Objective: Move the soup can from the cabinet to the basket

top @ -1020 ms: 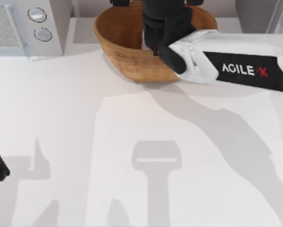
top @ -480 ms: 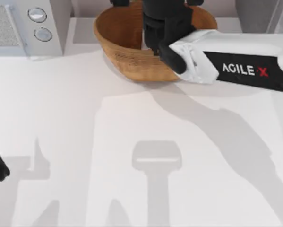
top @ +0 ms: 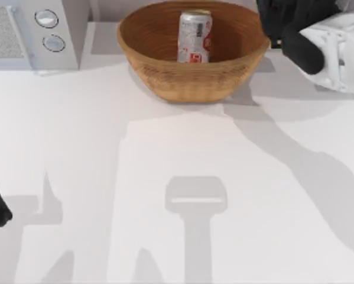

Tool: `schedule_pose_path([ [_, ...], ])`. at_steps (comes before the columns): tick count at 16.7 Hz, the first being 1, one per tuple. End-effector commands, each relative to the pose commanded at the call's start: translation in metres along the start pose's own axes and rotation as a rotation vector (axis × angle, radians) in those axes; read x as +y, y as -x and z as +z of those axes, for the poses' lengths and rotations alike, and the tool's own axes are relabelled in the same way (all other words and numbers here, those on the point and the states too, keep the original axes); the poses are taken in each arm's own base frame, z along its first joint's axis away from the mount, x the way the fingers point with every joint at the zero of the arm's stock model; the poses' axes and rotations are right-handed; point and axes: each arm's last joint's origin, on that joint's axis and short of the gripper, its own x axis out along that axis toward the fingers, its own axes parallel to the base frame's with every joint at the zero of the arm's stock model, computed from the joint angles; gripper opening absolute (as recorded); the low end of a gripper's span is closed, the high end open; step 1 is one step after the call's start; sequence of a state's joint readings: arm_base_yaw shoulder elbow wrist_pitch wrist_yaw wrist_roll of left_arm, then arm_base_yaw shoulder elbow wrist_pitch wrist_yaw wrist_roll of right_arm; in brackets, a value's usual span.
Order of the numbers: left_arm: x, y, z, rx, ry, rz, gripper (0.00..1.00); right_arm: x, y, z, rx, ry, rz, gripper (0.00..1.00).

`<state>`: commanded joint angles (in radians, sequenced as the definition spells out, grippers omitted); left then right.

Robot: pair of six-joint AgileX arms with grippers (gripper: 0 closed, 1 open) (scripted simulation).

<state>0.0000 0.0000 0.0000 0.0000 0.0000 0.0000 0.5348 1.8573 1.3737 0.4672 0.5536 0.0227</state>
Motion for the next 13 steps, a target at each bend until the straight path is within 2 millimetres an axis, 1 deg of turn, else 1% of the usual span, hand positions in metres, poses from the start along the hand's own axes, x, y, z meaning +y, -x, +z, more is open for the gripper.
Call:
schedule_pose_path([
  [1,0.000,0.000,0.000,0.000,0.000,0.000,1.00,-0.020,0.014,0.013,-0.003,-0.002,-0.001,1.00],
  [3,0.000,0.000,0.000,0.000,0.000,0.000,1.00,-0.064,0.052,0.036,-0.018,-0.008,-0.004,1.00],
  [5,0.000,0.000,0.000,0.000,0.000,0.000,1.00,-0.107,0.099,0.049,-0.039,-0.015,-0.007,1.00],
  [6,0.000,0.000,0.000,0.000,0.000,0.000,1.00,-0.127,0.124,0.050,-0.050,-0.017,-0.008,1.00],
  [8,0.000,0.000,0.000,0.000,0.000,0.000,1.00,-0.159,0.175,0.040,-0.074,-0.021,-0.009,1.00],
  [10,0.000,0.000,0.000,0.000,0.000,0.000,1.00,-0.183,0.218,0.017,-0.094,-0.021,-0.009,1.00],
  [11,0.000,0.000,0.000,0.000,0.000,0.000,1.00,-0.191,0.236,0.001,-0.099,-0.019,-0.009,1.00],
  [13,0.000,0.000,0.000,0.000,0.000,0.000,1.00,-0.202,0.260,-0.035,-0.093,-0.012,-0.007,1.00],
])
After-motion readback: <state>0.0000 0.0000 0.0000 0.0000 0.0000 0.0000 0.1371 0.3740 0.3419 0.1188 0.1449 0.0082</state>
